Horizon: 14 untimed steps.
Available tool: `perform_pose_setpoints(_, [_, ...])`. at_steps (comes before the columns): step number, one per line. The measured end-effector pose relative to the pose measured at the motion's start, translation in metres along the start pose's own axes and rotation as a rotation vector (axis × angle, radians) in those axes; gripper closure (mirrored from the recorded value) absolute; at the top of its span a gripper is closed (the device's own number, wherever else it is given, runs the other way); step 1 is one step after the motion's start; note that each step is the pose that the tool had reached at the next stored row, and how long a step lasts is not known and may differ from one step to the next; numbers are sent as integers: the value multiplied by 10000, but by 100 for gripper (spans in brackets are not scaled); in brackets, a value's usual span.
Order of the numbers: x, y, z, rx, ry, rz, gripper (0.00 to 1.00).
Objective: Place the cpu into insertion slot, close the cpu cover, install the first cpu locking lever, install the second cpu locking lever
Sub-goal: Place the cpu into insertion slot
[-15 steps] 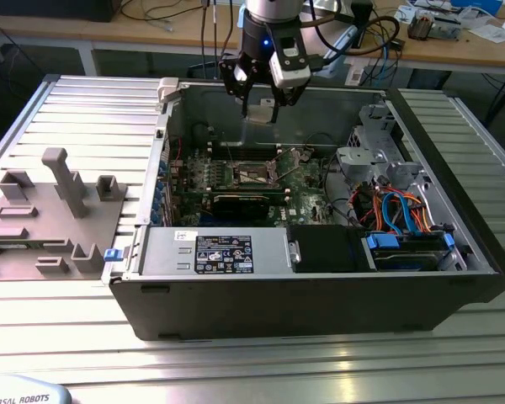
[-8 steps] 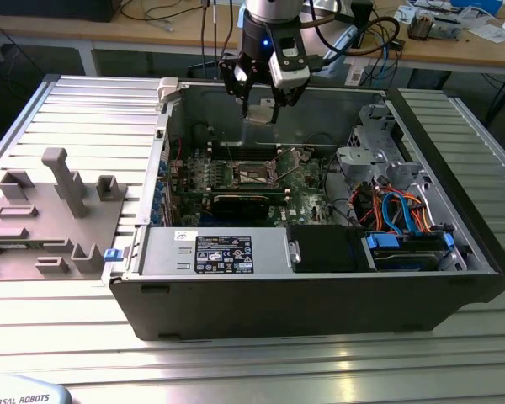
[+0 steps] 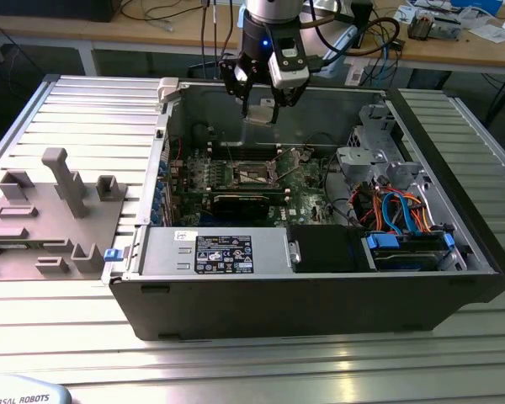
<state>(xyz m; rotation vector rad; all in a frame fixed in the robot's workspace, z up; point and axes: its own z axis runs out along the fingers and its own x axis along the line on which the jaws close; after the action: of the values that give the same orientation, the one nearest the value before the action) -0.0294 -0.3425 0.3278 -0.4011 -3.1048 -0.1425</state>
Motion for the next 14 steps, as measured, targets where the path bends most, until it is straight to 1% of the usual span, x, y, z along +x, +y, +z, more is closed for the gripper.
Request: perform_pose_setpoints(14, [0, 0, 4, -4, -20, 221, 45])
